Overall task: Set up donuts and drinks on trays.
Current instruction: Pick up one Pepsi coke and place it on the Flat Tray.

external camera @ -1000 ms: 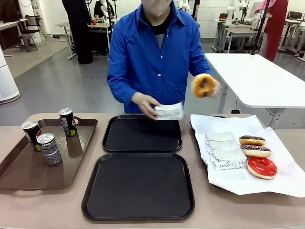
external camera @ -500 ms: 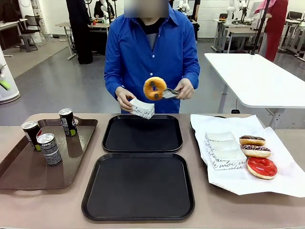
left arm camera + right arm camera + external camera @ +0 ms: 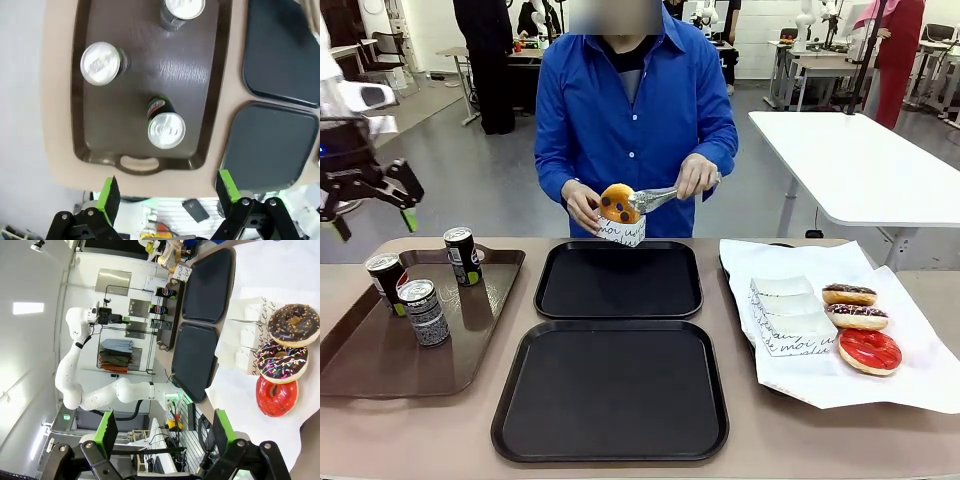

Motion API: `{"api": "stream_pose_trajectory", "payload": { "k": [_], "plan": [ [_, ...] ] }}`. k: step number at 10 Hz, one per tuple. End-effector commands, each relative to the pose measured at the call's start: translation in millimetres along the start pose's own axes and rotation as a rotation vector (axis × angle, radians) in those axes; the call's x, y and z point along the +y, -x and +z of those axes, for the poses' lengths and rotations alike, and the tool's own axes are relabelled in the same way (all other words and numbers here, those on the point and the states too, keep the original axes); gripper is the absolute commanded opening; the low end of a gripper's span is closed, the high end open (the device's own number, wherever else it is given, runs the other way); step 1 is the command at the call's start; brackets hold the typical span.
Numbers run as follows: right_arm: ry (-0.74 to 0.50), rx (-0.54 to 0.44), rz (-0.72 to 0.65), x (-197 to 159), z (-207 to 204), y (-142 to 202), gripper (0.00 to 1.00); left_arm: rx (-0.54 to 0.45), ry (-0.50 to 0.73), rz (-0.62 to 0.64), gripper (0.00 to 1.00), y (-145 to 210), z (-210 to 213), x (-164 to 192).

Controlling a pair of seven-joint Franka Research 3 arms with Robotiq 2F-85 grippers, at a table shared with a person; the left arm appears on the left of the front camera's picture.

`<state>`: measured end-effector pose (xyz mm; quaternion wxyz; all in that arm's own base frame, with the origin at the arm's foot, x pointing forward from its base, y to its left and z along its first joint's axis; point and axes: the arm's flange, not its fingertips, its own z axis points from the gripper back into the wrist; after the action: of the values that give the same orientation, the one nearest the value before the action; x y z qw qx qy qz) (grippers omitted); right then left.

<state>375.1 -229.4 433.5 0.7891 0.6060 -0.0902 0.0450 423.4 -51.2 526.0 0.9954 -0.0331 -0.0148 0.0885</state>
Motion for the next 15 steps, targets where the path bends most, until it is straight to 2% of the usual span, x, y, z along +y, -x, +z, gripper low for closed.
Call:
{"api": "stream_pose_trajectory", "payload": {
  "k": [1, 2, 3, 6, 7, 8, 9, 15],
  "plan": [
    [0.001, 0.0, -0.002, -0.4, -0.2, 0.5, 1.0, -0.114, -0.099, -0.019, 1.0, -9.9, -24.0, -18.3],
    [0.001, 0.0, -0.002, -0.4, -0.2, 0.5, 1.0, -0.17, -0.144, -0.04, 1.0, -8.7, -42.5, -25.4],
    [0.001, 0.0, -0.002, -0.4, -0.2, 0.5, 1.0, -0.177, -0.149, -0.082, 1.0, -6.6, -61.5, -31.3],
    [0.001, 0.0, -0.002, -0.4, -0.2, 0.5, 1.0, -0.116, -0.172, -0.257, 1.0, 9.0, -83.8, -31.2],
    [0.001, 0.0, -0.002, -0.4, -0.2, 0.5, 1.0, -0.101, -0.156, -0.277, 1.0, 14.9, -85.3, -27.3],
    [0.001, 0.0, -0.002, -0.4, -0.2, 0.5, 1.0, -0.079, -0.118, -0.289, 1.0, 23.1, -80.5, -22.0],
    [0.001, 0.0, -0.002, -0.4, -0.2, 0.5, 1.0, -0.099, -0.151, -0.23, 1.0, 8.4, -91.5, -37.0],
    [0.001, 0.0, -0.002, -0.4, -0.2, 0.5, 1.0, -0.087, -0.144, -0.245, 1.0, 10.9, -91.5, -33.2]
  ]
}}
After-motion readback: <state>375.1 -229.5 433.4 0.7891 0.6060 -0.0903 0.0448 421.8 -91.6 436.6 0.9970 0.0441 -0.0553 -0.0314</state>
